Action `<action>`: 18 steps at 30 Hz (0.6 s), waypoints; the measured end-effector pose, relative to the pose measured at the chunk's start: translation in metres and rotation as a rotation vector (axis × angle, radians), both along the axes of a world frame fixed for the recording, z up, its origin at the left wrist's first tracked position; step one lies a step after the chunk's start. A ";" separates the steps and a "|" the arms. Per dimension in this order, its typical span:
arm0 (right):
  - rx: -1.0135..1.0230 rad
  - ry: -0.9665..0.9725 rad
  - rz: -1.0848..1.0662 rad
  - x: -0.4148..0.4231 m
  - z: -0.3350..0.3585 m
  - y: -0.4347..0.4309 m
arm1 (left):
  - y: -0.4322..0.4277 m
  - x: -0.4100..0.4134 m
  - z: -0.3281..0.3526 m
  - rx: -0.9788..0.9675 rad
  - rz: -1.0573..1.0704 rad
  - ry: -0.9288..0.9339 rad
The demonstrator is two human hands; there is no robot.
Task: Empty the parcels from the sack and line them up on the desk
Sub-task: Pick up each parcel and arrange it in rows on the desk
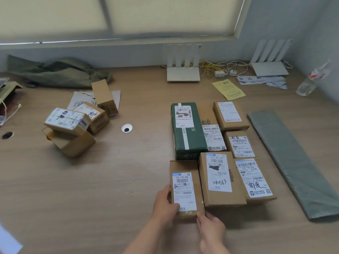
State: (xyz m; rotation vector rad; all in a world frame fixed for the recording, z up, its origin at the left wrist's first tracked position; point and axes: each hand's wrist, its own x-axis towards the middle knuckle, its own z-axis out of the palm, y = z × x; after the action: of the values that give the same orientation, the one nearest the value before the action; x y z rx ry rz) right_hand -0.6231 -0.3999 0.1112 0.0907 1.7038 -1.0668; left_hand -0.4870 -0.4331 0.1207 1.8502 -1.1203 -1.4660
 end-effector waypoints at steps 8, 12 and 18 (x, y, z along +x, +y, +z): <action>0.061 0.139 -0.032 0.005 0.003 0.001 | 0.002 0.006 0.005 0.065 -0.017 0.014; -0.003 0.154 0.026 0.017 0.012 0.003 | 0.009 0.020 0.011 0.054 0.093 0.017; -0.181 -0.059 0.144 0.048 0.049 -0.006 | 0.011 0.064 0.037 -0.064 0.203 0.026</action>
State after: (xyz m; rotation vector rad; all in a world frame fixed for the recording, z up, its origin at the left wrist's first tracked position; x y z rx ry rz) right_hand -0.5747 -0.4061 0.1597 -0.1133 1.5306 -1.0945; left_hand -0.4231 -0.4218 0.1575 1.8360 -0.9260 -1.3197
